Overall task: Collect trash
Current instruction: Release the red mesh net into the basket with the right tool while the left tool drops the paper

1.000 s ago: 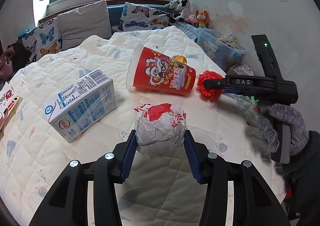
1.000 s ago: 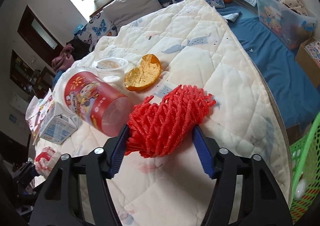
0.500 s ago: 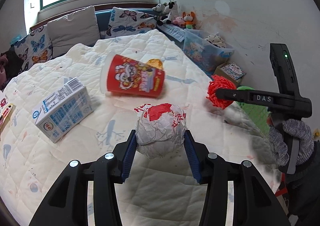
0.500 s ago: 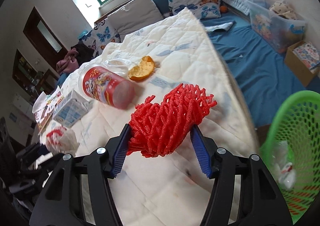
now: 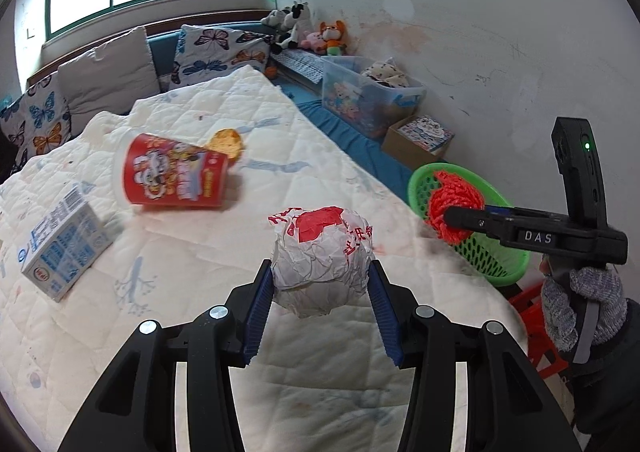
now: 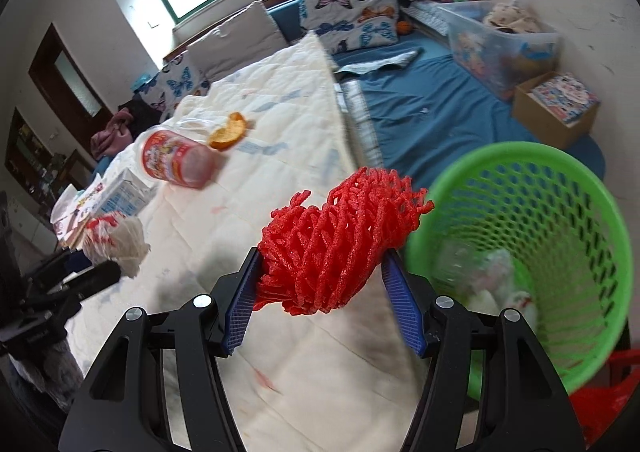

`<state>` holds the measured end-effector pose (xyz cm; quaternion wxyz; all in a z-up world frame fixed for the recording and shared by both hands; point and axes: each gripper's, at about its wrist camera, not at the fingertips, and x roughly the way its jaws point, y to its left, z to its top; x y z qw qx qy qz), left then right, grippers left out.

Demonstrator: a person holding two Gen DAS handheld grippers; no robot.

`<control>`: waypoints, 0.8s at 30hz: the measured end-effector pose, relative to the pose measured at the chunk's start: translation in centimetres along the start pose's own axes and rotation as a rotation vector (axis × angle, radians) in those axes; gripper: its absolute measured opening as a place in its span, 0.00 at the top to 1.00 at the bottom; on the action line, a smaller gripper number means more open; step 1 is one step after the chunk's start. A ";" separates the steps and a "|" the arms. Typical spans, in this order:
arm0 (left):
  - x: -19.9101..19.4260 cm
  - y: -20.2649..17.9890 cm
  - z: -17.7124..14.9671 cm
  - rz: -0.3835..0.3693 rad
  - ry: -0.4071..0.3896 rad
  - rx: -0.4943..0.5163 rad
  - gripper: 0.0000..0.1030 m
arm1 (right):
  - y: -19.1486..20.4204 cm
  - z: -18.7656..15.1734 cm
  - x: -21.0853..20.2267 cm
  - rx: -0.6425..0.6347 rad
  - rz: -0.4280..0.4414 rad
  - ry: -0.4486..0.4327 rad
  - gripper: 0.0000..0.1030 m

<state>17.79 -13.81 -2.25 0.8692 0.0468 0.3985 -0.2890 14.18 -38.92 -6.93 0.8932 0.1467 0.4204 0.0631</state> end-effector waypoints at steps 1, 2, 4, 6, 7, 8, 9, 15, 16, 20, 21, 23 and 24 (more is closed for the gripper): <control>0.1 -0.5 0.1 -0.005 0.001 0.005 0.55 | -0.5 -0.2 -0.2 0.002 -0.009 0.000 0.39; 0.3 -1.0 0.2 -0.010 0.002 0.013 0.55 | -1.1 -0.5 -0.6 0.006 -0.019 -0.001 0.39; 0.7 -2.0 0.4 -0.018 0.005 0.022 0.55 | -2.2 -1.1 -1.1 0.015 -0.040 -0.003 0.39; 1.1 -2.8 0.6 -0.022 0.010 0.029 0.55 | -3.4 -1.7 -1.7 0.025 -0.056 -0.001 0.39; 1.3 -3.3 0.7 -0.026 0.012 0.034 0.55 | -3.9 -2.0 -1.9 0.030 -0.065 -0.001 0.39; 1.4 -3.7 0.9 -0.034 0.014 0.037 0.55 | -4.7 -2.3 -2.3 0.036 -0.080 0.000 0.39; 1.6 -4.0 0.9 -0.039 0.016 0.040 0.55 | -5.2 -2.5 -2.5 0.039 -0.088 0.001 0.39; 2.6 -6.5 1.6 -0.058 0.025 0.072 0.55 | -8.9 -3.5 -3.8 0.085 -0.150 -0.002 0.38; 2.8 -6.9 1.8 -0.061 0.027 0.076 0.55 | -9.3 -3.5 -4.0 0.093 -0.157 -0.001 0.38; 3.6 -8.3 2.2 -0.075 0.039 0.089 0.55 | -11.2 -3.7 -4.6 0.122 -0.185 -0.005 0.37; 3.7 -8.6 2.3 -0.079 0.042 0.091 0.55 | -11.6 -3.8 -4.7 0.125 -0.196 -0.006 0.36; 4.1 -9.3 2.6 -0.083 0.045 0.098 0.55 | -12.1 -3.8 -4.9 0.125 -0.213 -0.006 0.33; 4.2 -9.6 2.8 -0.085 0.046 0.100 0.55 | -12.5 -3.8 -4.9 0.127 -0.222 -0.007 0.31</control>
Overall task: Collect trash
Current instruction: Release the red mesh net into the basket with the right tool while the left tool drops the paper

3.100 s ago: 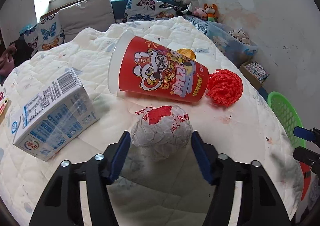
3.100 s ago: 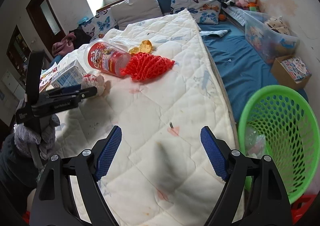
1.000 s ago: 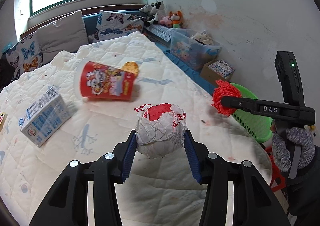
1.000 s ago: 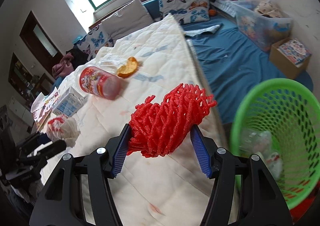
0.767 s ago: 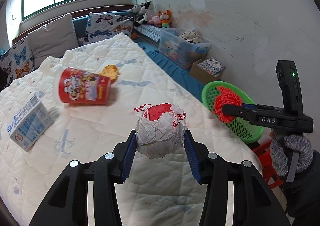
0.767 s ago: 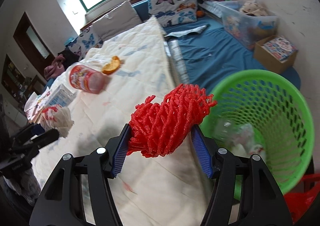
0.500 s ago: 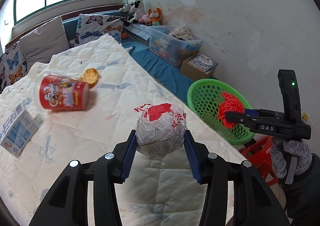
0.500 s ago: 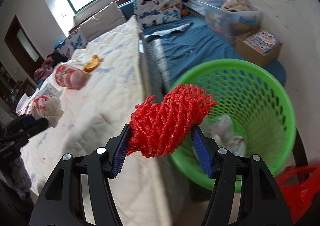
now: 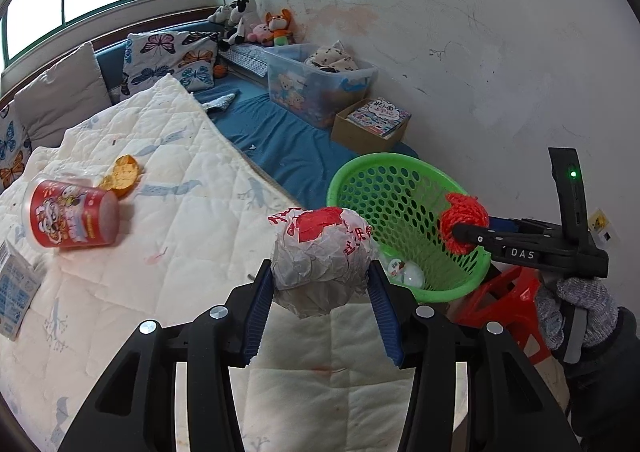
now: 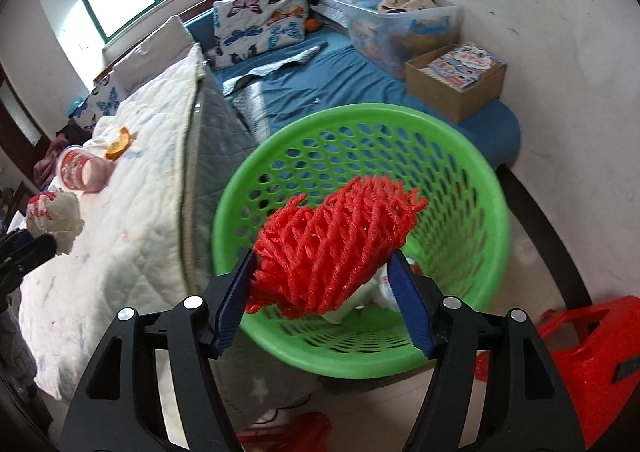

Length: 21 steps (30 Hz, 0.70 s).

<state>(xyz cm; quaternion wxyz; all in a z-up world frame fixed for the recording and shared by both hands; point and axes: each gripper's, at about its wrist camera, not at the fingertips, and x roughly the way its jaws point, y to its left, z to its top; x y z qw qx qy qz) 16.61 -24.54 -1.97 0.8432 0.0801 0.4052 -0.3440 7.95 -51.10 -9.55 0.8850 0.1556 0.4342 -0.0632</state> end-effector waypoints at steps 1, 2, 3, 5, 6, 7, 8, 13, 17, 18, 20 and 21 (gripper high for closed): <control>0.2 -0.3 0.2 -0.003 0.002 0.003 0.55 | -0.3 0.0 0.0 0.004 -0.006 -0.001 0.30; 0.4 -0.6 0.5 -0.003 0.003 0.007 0.55 | -0.6 0.1 0.0 0.012 -0.010 -0.003 0.29; 0.4 -0.8 0.7 -0.003 0.003 0.011 0.55 | -0.9 0.1 0.0 0.020 -0.011 -0.005 0.27; 0.8 -1.6 1.1 -0.007 0.005 0.022 0.55 | -1.6 0.1 0.0 0.035 -0.012 -0.011 0.26; 1.0 -1.9 1.3 -0.009 0.005 0.027 0.55 | -1.8 0.0 -0.1 0.040 -0.011 -0.013 0.26; 1.1 -2.2 1.5 -0.010 0.005 0.033 0.55 | -1.9 0.0 -0.2 0.042 -0.010 -0.014 0.26; 1.4 -2.6 1.8 -0.012 0.006 0.040 0.55 | -2.1 0.0 -0.3 0.045 -0.010 -0.016 0.25; 2.7 -4.4 2.7 -0.027 0.020 0.063 0.55 | -3.1 -0.2 -1.2 0.057 0.002 -0.027 0.25; 4.1 -5.7 3.1 -0.038 0.038 0.074 0.55 | -3.7 -0.6 -2.3 0.058 0.001 -0.042 0.24; 4.7 -6.1 3.2 -0.043 0.047 0.074 0.55 | -3.8 -0.7 -2.5 0.055 -0.003 -0.045 0.23; 5.6 -6.8 3.4 -0.047 0.062 0.078 0.54 | -4.0 -0.9 -2.9 0.047 -0.014 -0.050 0.23; 5.9 -7.0 3.6 -0.049 0.068 0.079 0.54 | -4.2 -1.0 -3.1 0.045 -0.016 -0.052 0.23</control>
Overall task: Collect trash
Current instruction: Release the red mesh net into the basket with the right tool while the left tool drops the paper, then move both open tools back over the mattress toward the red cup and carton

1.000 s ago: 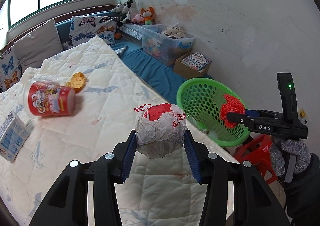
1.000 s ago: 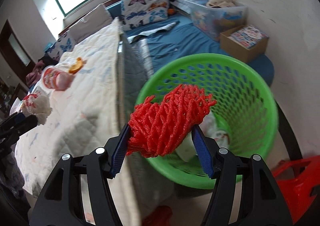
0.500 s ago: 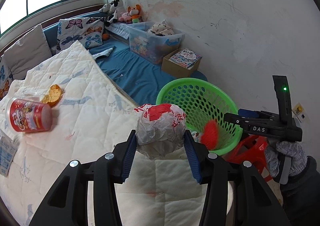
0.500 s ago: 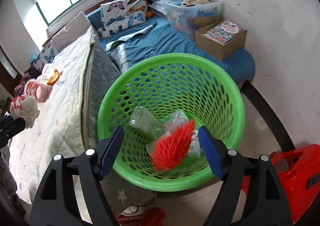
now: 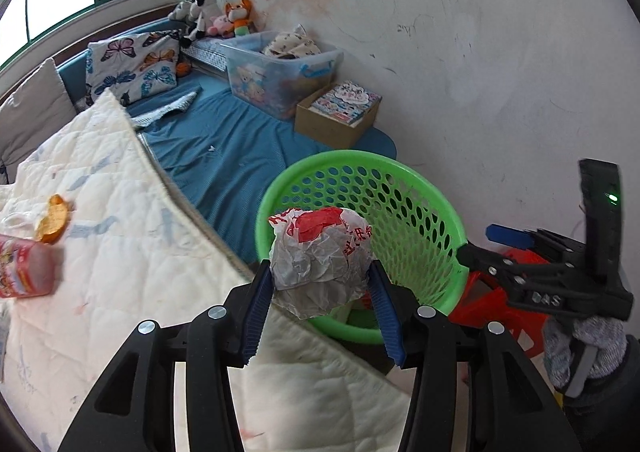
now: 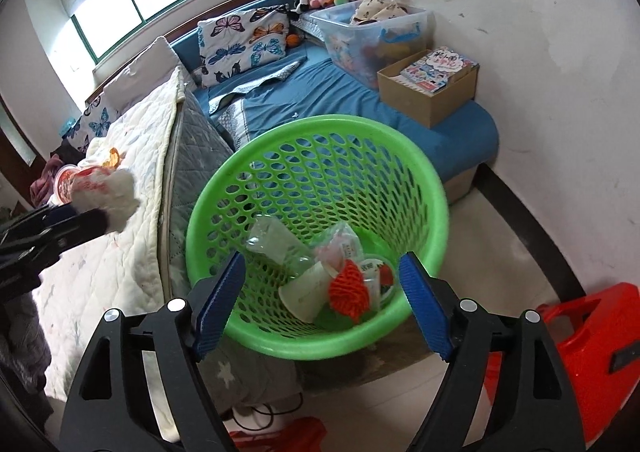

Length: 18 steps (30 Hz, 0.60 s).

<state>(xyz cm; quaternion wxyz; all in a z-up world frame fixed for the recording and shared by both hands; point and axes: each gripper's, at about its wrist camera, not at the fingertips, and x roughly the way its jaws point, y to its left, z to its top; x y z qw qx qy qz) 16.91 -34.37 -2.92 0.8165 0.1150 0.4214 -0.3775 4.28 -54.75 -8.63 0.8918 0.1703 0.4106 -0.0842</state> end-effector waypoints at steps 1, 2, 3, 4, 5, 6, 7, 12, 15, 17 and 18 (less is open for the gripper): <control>0.5 -0.3 0.3 -0.004 0.008 0.001 0.54 | -0.1 -0.2 -0.2 0.000 -0.001 -0.003 0.23; 0.9 -0.6 0.5 -0.007 0.014 0.000 0.53 | -0.3 -0.3 -0.5 0.004 0.000 -0.007 0.22; 1.3 -0.8 0.7 -0.010 0.019 0.000 0.53 | -0.5 -0.4 -0.7 0.008 0.002 -0.009 0.22; 1.7 -1.1 0.9 -0.014 0.025 0.000 0.52 | -0.7 -0.5 -0.9 0.012 0.004 -0.012 0.22; 2.1 -1.4 1.2 -0.016 0.030 0.002 0.51 | -0.9 -0.6 -1.1 0.017 0.006 -0.015 0.22; 2.4 -1.7 1.4 -0.017 0.034 0.004 0.50 | -1.1 -0.7 -1.3 0.024 0.009 -0.019 0.22; 2.8 -1.9 1.6 -0.018 0.038 0.003 0.50 | -1.3 -0.8 -1.4 0.029 0.012 -0.021 0.22; 3.9 -2.4 2.2 -0.039 0.056 -0.017 0.39 | -1.9 -1.2 -2.0 0.039 0.010 -0.025 0.22; 3.9 -2.6 2.2 -0.049 0.050 -0.019 0.30 | -2.1 -1.3 -2.1 0.045 0.009 -0.026 0.22; 3.6 -2.5 1.9 -0.056 0.045 -0.016 0.30 | -2.1 -1.3 -2.2 0.050 0.013 -0.027 0.22; 3.5 -2.5 1.9 -0.054 0.041 -0.014 0.30 | -2.1 -1.3 -2.2 0.051 0.016 -0.027 0.22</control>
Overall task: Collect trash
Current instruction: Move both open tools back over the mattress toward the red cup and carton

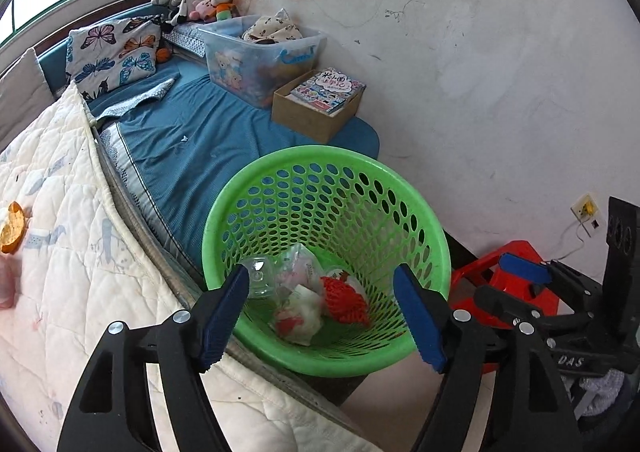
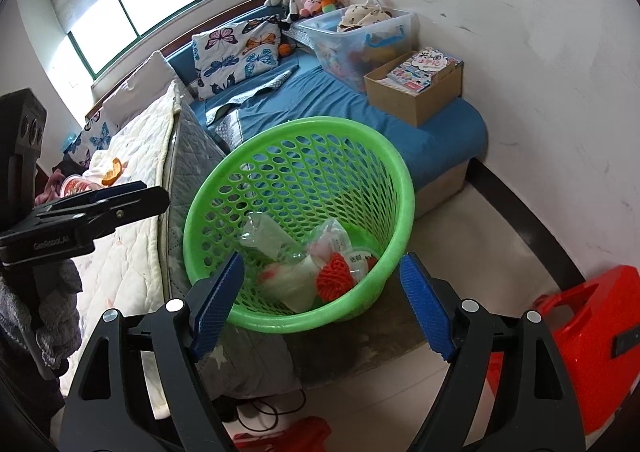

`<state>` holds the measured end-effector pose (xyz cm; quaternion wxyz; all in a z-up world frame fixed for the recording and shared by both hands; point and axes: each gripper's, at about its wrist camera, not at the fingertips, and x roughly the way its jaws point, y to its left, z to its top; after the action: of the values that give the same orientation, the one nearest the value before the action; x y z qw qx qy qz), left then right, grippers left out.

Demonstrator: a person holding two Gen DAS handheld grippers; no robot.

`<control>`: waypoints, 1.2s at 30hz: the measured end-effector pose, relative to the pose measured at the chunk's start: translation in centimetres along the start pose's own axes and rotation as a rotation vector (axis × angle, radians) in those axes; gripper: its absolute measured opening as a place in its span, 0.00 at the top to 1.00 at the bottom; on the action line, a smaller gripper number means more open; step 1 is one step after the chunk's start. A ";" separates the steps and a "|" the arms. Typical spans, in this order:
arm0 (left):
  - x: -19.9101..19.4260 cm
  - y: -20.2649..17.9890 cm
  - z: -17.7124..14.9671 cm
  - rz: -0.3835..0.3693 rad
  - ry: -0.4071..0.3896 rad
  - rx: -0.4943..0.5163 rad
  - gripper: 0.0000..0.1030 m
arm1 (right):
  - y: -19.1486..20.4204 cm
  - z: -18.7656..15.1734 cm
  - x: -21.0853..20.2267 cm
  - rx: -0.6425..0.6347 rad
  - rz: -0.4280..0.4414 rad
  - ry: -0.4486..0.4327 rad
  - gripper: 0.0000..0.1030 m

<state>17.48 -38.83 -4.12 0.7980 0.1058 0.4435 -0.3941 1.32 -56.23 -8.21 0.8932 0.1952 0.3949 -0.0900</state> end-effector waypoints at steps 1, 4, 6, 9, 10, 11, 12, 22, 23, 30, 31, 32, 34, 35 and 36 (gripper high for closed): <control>-0.3 0.1 -0.2 0.003 -0.003 -0.001 0.30 | 0.1 -0.1 -0.1 0.001 0.002 0.000 0.22; -1.2 0.9 -0.8 0.006 -0.010 -0.016 0.30 | 0.6 -0.1 -0.1 -0.005 0.009 0.002 0.22; -1.9 1.6 -1.1 0.014 -0.019 -0.025 0.30 | 1.0 -0.1 0.0 -0.014 0.014 0.004 0.22; -3.1 2.9 -1.8 0.028 -0.033 -0.045 0.30 | 2.0 0.0 0.0 -0.034 0.023 0.005 0.22; -3.6 3.4 -2.1 0.034 -0.037 -0.054 0.30 | 2.4 0.0 0.0 -0.040 0.027 0.005 0.22; -4.2 3.9 -2.4 0.040 -0.043 -0.063 0.30 | 2.8 0.1 0.1 -0.047 0.032 0.005 0.22; -4.5 4.4 -2.7 0.043 -0.046 -0.069 0.30 | 3.1 0.1 0.1 -0.053 0.035 0.005 0.22; -9.3 9.3 -6.1 0.147 -0.095 -0.109 0.30 | 8.1 0.9 0.8 -0.138 0.076 0.011 0.20; -9.8 9.9 -6.4 0.156 -0.100 -0.114 0.30 | 8.9 1.0 1.0 -0.153 0.085 0.014 0.20; -13.1 15.4 -9.0 0.236 -0.115 -0.184 0.30 | 13.9 1.6 2.2 -0.244 0.135 0.028 0.20; -13.5 16.0 -9.2 0.250 -0.117 -0.189 0.30 | 14.6 1.6 2.4 -0.255 0.142 0.030 0.20; -14.1 16.9 -9.6 0.264 -0.120 -0.198 0.30 | 15.3 1.7 2.6 -0.267 0.150 0.032 0.20; -15.1 18.3 -10.1 0.288 -0.124 -0.207 0.30 | 16.7 1.9 3.1 -0.292 0.162 0.037 0.20; -15.6 19.0 -10.3 0.306 -0.127 -0.209 0.30 | 17.5 2.0 3.3 -0.305 0.170 0.041 0.19; -16.2 20.0 -10.5 0.328 -0.134 -0.215 0.30 | 18.2 2.1 3.6 -0.316 0.177 0.044 0.19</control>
<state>20.55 -11.36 -1.03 0.8859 0.0645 0.4058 -0.2153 10.83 -40.59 -4.52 0.9084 0.0881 0.4048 0.0564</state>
